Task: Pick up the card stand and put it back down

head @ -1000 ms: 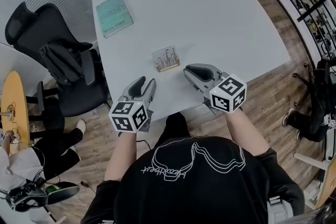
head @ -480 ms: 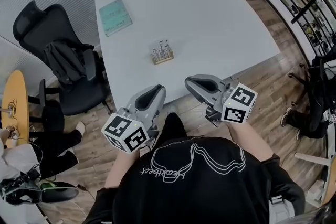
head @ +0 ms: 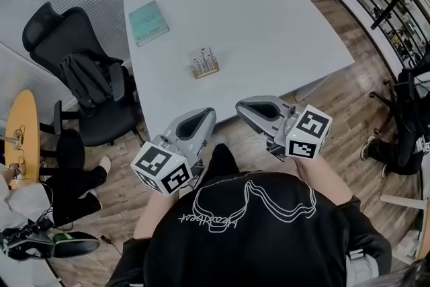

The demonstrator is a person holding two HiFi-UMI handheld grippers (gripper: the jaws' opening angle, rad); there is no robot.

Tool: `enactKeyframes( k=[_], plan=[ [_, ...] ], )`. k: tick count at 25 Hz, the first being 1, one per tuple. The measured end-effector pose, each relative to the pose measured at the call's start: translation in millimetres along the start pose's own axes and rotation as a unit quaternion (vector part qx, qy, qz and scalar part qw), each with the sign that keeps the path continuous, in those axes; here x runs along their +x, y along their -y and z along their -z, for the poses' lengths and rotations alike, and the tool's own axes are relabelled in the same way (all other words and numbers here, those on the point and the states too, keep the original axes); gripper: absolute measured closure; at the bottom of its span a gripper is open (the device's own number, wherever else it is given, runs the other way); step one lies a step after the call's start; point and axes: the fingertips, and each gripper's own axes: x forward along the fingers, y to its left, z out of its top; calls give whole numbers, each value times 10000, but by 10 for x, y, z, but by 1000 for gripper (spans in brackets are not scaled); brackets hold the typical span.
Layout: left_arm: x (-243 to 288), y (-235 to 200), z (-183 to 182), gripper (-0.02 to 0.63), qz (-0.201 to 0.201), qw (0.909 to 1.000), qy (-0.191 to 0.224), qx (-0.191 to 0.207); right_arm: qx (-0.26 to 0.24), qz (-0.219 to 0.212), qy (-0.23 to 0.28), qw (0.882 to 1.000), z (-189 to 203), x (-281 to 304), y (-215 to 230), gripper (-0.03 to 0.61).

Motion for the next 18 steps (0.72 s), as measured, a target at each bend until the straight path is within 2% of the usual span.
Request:
enactKeyframes(
  k=[18],
  plan=[
    [-16, 252, -69, 600, -127, 9992, 106, 375, -88, -1, 42, 10000, -79, -237, -86, 571]
  ],
)
